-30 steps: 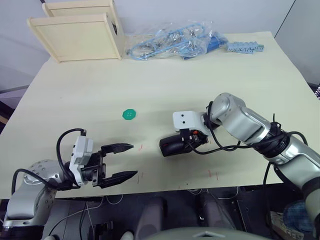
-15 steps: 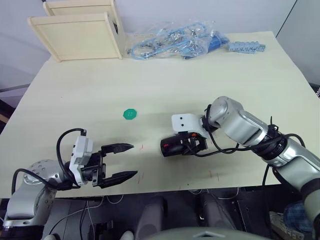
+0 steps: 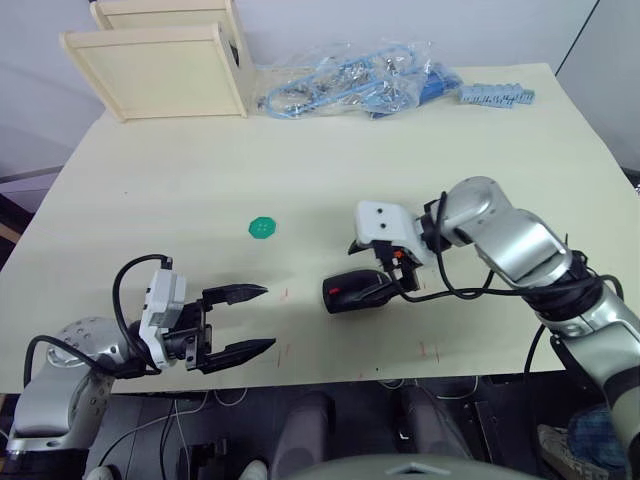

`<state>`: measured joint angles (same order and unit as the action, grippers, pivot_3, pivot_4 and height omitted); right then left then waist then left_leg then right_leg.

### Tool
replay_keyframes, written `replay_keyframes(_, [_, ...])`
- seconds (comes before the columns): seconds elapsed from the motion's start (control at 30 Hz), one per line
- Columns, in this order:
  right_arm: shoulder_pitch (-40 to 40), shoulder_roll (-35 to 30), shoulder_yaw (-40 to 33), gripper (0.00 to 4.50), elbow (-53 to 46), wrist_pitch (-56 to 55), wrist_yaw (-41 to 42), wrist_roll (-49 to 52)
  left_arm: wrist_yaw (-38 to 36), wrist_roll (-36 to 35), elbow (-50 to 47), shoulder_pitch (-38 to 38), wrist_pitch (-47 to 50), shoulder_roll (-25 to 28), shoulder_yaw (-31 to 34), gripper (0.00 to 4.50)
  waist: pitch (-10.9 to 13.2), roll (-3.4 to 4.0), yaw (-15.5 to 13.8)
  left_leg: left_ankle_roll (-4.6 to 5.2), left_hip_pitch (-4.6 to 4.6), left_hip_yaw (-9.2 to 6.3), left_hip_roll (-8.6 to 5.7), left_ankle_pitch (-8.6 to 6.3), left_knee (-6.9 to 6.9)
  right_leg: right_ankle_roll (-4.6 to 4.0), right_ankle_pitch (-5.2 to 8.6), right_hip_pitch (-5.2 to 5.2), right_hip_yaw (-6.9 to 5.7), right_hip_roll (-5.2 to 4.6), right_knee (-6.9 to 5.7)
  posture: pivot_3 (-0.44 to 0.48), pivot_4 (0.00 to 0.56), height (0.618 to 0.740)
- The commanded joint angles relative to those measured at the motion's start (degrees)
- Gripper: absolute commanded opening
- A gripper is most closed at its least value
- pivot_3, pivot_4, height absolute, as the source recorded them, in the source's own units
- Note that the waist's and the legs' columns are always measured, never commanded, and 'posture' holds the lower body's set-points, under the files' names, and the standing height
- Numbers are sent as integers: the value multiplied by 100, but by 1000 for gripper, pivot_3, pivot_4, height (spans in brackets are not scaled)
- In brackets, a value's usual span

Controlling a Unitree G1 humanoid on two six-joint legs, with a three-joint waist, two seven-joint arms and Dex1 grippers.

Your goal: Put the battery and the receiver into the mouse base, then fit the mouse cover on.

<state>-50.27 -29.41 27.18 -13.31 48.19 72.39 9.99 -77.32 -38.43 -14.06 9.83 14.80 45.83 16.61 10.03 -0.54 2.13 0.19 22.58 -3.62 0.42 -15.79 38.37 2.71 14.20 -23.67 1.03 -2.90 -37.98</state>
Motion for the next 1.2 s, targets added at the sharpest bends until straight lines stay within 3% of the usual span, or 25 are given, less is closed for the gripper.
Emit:
replay_keyframes(0.03, [316,190,-636,4311,-323,-491,-294,401,10,-75,-143,-5,-1,33,87,4500,0,0,7,0,0,2,0,0,0,0,0,0,2,0,-1,0,150,740])
replay_keyframes(0.17, [868,523,-821,4311,-313,-714,-519,747,20,-94,-150,-32,25,47,107,4500,-1,-2,7,0,-1,1,2,0,-2,-1,0,-1,1,2,-4,0,150,740])
replay_keyframes(0.2, [925,534,-759,3812,-255,-831,-550,692,17,-91,-141,-42,24,51,108,4500,-1,-2,7,0,-2,-1,2,0,-2,-1,0,0,-1,3,-3,0,150,740])
replay_keyframes(0.27, [1036,617,-644,3277,-95,-1069,-616,608,17,-94,-137,-62,36,58,113,4500,3,5,13,0,-1,5,1,0,-1,0,0,-2,5,1,-5,0,150,740])
replay_keyframes(0.5, [1160,762,-325,3277,521,-1784,-660,392,23,-72,-136,-126,61,62,108,4500,1,2,14,0,-6,6,1,0,0,0,0,1,3,4,-7,0,150,740])
replay_keyframes(0.6, [1165,785,-315,2548,711,-1909,-629,399,21,-59,-123,-126,51,55,117,4500,1,1,12,0,-5,6,1,0,0,0,0,1,5,3,-4,0,150,740])
replay_keyframes(1.2, [1188,843,-21,2548,1518,-2574,-541,-28,5,-31,-88,-98,-19,18,111,4500,1,2,13,-1,-6,7,1,1,0,0,0,1,4,4,-5,0,150,740])
